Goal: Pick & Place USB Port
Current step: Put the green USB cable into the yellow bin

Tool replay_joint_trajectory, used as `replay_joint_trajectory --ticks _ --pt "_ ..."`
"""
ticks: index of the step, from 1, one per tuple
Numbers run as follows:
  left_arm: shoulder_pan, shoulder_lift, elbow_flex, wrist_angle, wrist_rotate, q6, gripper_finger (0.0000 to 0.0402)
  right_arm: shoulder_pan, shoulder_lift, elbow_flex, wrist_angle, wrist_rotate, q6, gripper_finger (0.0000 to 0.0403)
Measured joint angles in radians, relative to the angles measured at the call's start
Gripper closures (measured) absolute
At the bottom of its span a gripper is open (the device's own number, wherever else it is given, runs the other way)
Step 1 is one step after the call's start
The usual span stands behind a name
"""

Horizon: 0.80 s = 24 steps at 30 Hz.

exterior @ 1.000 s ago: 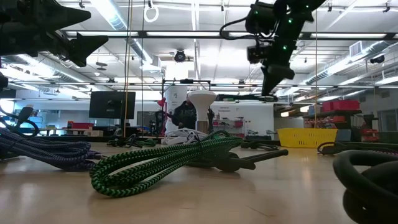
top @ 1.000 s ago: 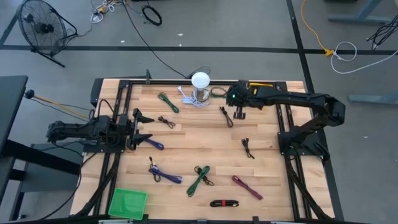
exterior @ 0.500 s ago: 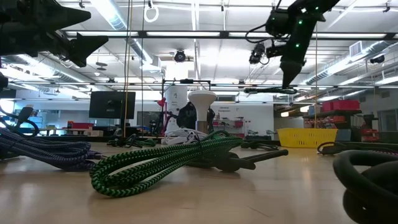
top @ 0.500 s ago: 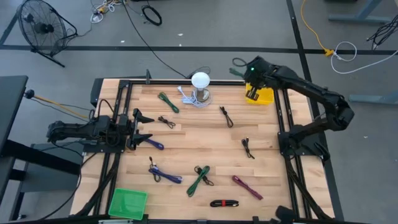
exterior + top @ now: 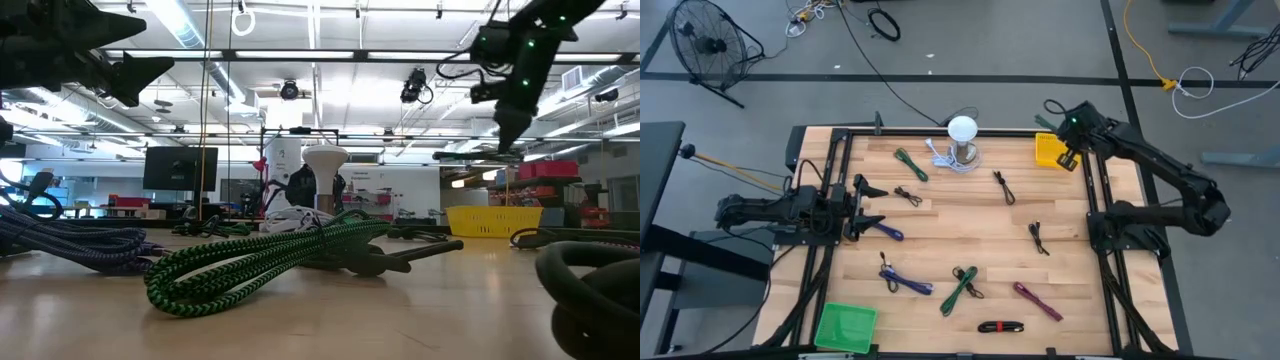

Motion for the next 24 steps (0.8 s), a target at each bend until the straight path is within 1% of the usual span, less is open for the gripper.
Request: replay_joint_trajectory --ticks 5,9,15,20,24 --pt "0.000 0.000 0.000 0.000 0.000 -0.001 0.0062 -0.025 -0.039 -0.066 0.028 -0.009 0.010 0.0403" --pt "0.000 0.000 0.000 0.000 0.000 -0.002 0.0062 -0.040 -0.039 -0.086 0.053 -0.053 0.043 0.0403" --pt "0.000 0.000 0.000 0.000 0.000 -0.001 0.0062 -0.054 -0.033 -0.129 0.090 -0.061 0.046 0.0403" --pt "0.000 0.000 0.000 0.000 0.000 -0.001 0.0062 -0.065 -0.032 -0.139 0.110 -0.069 0.058 0.0403" --pt "0.000 0.000 0.000 0.000 0.000 -0.001 0.0062 -0.076 -0.020 -0.139 0.129 -0.102 0.085 0.0403"
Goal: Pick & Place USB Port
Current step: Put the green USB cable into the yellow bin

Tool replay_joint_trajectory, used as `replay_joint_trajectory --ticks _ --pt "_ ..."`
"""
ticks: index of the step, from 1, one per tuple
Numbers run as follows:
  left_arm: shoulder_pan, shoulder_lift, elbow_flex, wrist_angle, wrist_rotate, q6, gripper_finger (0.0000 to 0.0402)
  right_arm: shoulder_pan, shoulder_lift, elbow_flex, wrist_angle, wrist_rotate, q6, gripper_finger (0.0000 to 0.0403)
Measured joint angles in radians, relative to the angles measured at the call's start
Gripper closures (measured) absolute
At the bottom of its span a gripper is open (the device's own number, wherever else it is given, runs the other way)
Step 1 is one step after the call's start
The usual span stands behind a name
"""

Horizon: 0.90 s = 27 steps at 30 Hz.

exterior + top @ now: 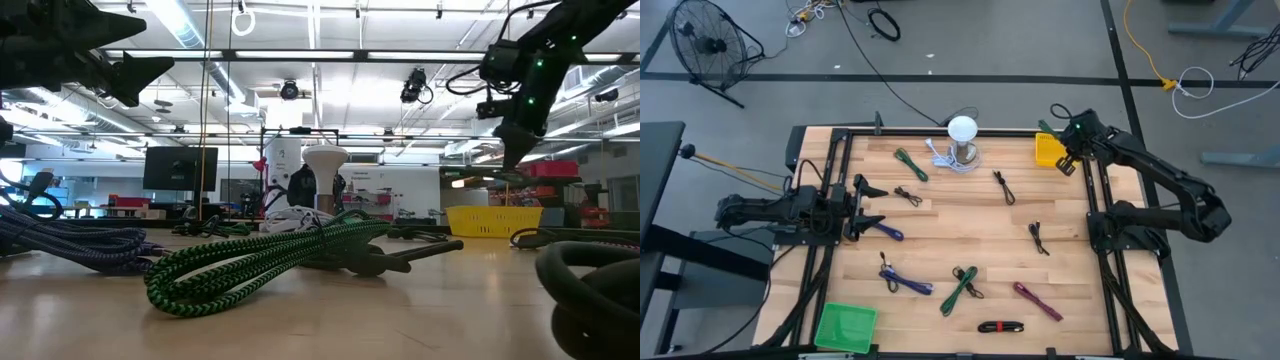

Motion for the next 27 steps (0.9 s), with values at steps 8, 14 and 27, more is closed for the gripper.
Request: replay_joint_trajectory --ticks 8,14,27 --pt "0.000 0.000 0.000 0.000 0.000 0.005 0.0062 -0.005 0.084 0.000 0.047 0.040 0.014 0.0403" --pt "0.000 0.000 0.000 0.000 0.000 0.006 0.0062 -0.006 0.169 0.000 0.094 0.095 -0.008 0.0403" --pt "0.000 0.000 0.000 0.000 0.000 0.008 0.0062 -0.047 0.196 0.000 0.101 0.047 -0.010 0.0376"
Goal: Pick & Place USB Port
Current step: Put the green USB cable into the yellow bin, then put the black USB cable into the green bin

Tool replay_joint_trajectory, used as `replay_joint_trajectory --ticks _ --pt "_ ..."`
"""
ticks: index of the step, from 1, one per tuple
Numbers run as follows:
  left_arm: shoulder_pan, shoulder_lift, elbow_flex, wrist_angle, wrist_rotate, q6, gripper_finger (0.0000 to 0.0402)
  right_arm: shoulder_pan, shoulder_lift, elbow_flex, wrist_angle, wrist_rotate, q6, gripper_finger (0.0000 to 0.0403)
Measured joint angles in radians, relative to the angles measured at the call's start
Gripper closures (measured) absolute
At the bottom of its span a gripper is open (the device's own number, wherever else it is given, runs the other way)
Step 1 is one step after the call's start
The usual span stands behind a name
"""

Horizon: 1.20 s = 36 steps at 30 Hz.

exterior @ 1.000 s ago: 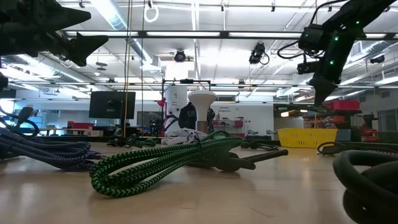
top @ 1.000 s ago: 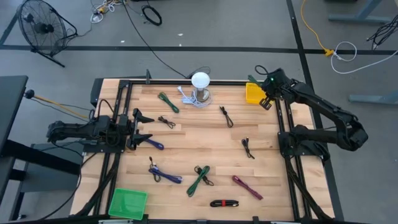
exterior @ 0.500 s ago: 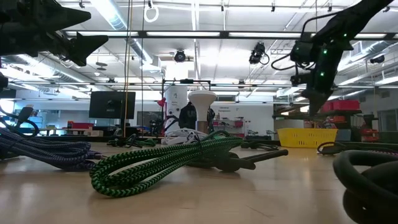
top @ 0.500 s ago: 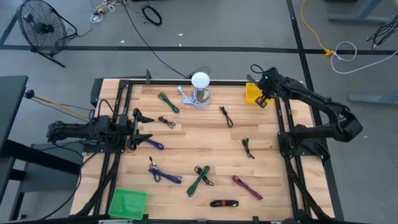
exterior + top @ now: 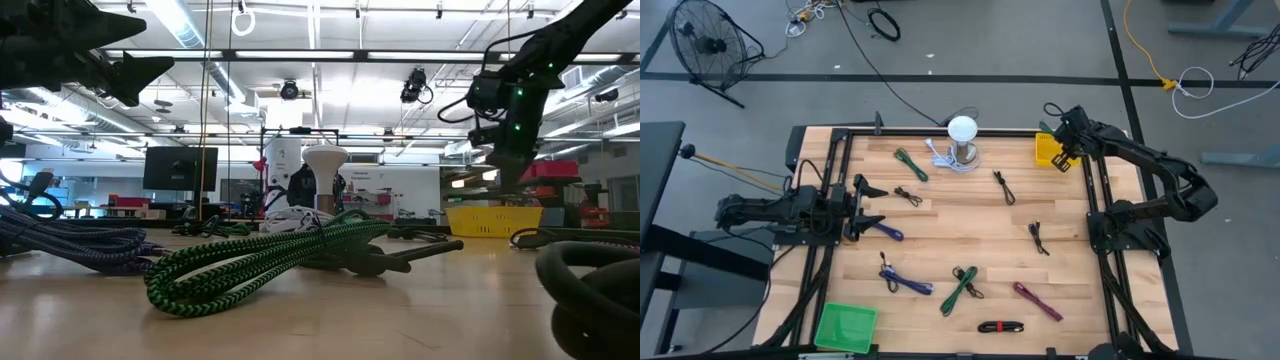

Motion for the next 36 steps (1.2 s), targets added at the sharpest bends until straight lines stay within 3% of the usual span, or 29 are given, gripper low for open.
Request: replay_joint_trajectory --ticks 13,17,24,36 --pt "0.000 0.000 0.000 0.000 0.000 0.000 0.0062 0.000 0.000 0.000 0.042 -0.009 0.013 0.0303" --pt "0.000 0.000 0.000 0.000 0.000 0.000 0.0062 0.021 -0.002 0.000 0.038 -0.075 0.023 0.0289" --pt "0.000 0.000 0.000 0.000 0.000 0.000 0.0062 0.150 -0.002 0.000 0.038 -0.085 0.037 0.0271" --pt "0.000 0.000 0.000 0.000 0.000 0.000 0.0062 0.409 -0.002 0.000 0.057 -0.162 0.239 0.0230"
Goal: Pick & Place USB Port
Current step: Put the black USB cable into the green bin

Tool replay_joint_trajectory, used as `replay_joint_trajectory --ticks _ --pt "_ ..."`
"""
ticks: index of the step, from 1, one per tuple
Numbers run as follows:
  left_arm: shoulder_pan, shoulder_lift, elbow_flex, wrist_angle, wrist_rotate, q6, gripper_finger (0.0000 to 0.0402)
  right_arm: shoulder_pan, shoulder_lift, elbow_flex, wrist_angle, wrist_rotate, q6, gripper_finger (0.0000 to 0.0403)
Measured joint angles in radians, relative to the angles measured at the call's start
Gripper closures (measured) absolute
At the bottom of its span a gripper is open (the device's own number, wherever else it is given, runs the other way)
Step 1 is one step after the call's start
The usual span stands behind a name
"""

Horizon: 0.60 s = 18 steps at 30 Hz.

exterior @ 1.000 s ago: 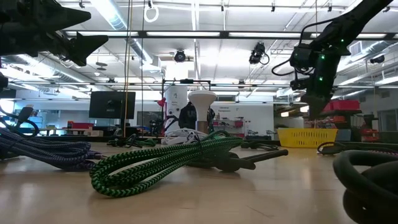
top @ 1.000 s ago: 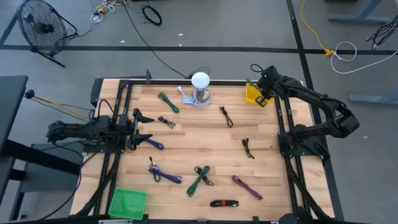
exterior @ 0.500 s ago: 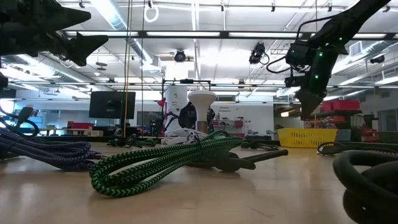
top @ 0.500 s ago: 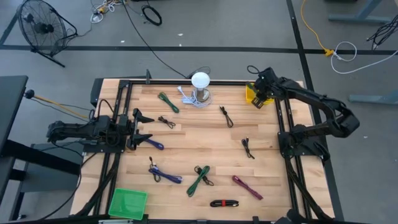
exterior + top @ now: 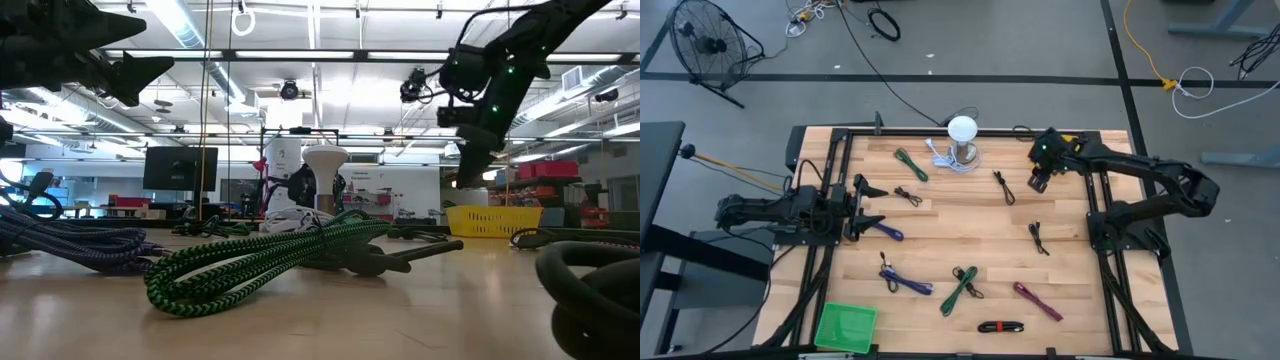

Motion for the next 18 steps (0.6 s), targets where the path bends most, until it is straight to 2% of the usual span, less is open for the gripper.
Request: replay_joint_trajectory --ticks 5,10,18 --pt "0.000 0.000 0.000 0.000 0.000 0.000 0.0062 0.102 0.008 0.000 0.075 -0.054 0.066 0.0212" --pt "0.000 0.000 0.000 0.000 0.000 0.000 0.0062 0.181 0.058 0.000 0.144 -0.036 0.099 0.0201" --pt "0.000 0.000 0.000 0.001 -0.004 0.000 0.0062 0.213 0.217 0.000 0.225 0.009 0.144 0.0174"
